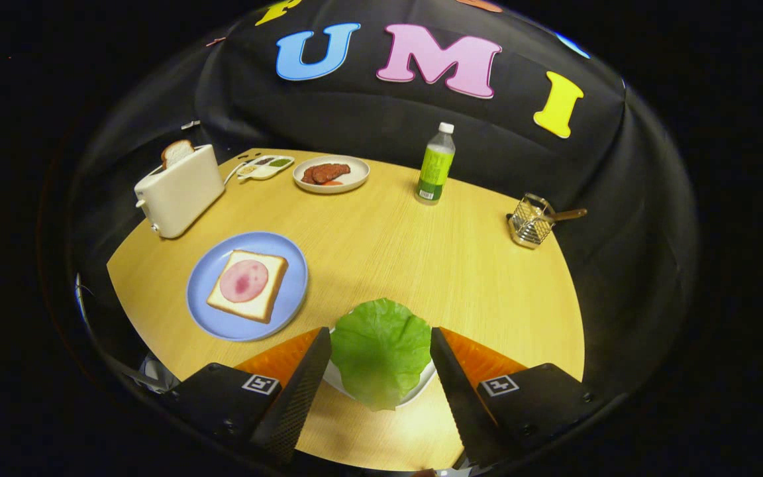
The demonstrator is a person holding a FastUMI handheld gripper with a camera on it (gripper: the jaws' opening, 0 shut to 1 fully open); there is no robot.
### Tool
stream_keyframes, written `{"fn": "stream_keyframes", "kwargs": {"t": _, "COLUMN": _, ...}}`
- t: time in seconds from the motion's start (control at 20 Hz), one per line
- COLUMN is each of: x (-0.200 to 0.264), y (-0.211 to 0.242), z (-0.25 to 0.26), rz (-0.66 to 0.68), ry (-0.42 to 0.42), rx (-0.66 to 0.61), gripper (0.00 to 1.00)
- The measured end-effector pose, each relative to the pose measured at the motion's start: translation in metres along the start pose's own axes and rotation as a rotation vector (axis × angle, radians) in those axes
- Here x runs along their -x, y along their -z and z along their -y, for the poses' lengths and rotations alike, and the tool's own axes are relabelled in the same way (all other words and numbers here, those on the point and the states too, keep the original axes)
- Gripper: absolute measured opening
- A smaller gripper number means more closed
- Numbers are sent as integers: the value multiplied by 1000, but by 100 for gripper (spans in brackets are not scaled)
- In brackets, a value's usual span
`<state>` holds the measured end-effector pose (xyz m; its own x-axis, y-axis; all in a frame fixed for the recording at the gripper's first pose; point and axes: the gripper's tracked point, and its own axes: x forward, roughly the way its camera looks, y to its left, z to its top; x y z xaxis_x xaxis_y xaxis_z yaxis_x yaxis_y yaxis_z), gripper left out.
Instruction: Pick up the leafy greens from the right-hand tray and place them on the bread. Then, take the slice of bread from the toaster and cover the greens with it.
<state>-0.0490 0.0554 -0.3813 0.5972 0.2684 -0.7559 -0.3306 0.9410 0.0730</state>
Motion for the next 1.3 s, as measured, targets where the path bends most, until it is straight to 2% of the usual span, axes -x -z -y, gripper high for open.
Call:
{"fn": "stream_keyframes", "kwargs": {"t": 0.1, "x": -20, "y": 22, "z": 0, "rz": -65, "ry": -15, "rx": 6, "gripper": 94}}
{"fn": "stream_keyframes", "kwargs": {"t": 0.3, "x": -50, "y": 51, "z": -3, "rz": -162, "ry": -39, "rx": -28, "gripper": 87}}
{"fn": "stream_keyframes", "kwargs": {"t": 0.45, "x": -61, "y": 50, "z": -4, "rz": -176, "ry": -56, "rx": -85, "gripper": 79}}
{"fn": "stream_keyframes", "kwargs": {"t": 0.6, "x": -68, "y": 49, "z": -2, "rz": -193, "ry": -61, "rx": -105, "gripper": 76}}
{"fn": "stream_keyframes", "kwargs": {"t": 0.65, "x": -69, "y": 48, "z": -2, "rz": -193, "ry": -63, "rx": -101, "gripper": 70}}
{"fn": "stream_keyframes", "kwargs": {"t": 0.8, "x": -68, "y": 49, "z": -1, "rz": -195, "ry": -61, "rx": -86, "gripper": 38}}
{"fn": "stream_keyframes", "kwargs": {"t": 0.85, "x": -68, "y": 49, "z": -2, "rz": -198, "ry": -62, "rx": -80, "gripper": 14}}
{"fn": "stream_keyframes", "kwargs": {"t": 0.9, "x": -66, "y": 51, "z": -2, "rz": -208, "ry": -61, "rx": -67, "gripper": 10}}
{"fn": "stream_keyframes", "kwargs": {"t": 1.1, "x": -53, "y": 41, "z": 1, "rz": -191, "ry": -52, "rx": -27, "gripper": 9}}
{"fn": "stream_keyframes", "kwargs": {"t": 1.3, "x": -29, "y": 12, "z": 3, "rz": -130, "ry": -55, "rx": -16, "gripper": 9}}
